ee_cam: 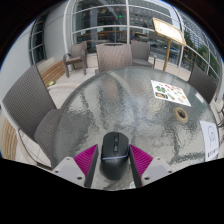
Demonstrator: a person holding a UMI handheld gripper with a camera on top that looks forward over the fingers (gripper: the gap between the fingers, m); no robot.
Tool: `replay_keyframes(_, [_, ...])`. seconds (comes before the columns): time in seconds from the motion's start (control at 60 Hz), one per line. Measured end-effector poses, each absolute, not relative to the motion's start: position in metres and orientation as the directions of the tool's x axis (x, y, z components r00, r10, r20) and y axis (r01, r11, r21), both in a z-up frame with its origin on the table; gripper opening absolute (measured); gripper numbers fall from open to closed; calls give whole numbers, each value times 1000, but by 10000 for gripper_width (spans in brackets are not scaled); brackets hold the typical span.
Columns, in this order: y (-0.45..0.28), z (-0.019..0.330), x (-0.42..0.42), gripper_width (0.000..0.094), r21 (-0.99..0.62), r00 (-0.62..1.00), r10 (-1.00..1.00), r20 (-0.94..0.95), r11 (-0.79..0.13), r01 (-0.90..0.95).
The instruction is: Arrange mouse
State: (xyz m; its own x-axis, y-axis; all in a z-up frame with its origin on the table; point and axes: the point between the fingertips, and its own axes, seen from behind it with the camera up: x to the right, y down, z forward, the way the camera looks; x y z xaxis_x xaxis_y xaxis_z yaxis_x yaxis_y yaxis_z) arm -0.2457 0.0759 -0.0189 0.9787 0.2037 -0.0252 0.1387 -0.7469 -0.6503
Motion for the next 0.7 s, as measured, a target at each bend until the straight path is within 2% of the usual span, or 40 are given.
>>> replay_keyframes(0.05, [77,-19,-242,484,-647,981,192,-26,-752,130])
replay_keyframes(0.15, [79,-19,-242,447,-642,981,185,-51,-758,110])
replay_keyframes(0.25, [81,-19,-240,332,-639,983,175,-61,-763,96])
replay_keyframes(0.267, [81,-20,-239,291,-634,982,178,-60,-767,100])
replay_keyframes(0.383, [80,-8,-235,286,-607,975,210,-76,-785,122])
replay_keyframes(0.417, [86,13,-227,287,-632,970,237,-58,-761,148])
replay_keyframes(0.483, [113,76,-200,285,-711,968,241,-70,-693,121])
replay_keyframes(0.617, [145,221,-99,286,-841,975,220,23,-523,138])
replay_keyframes(0.7, [145,282,-34,286,-890,982,182,49,-438,125])
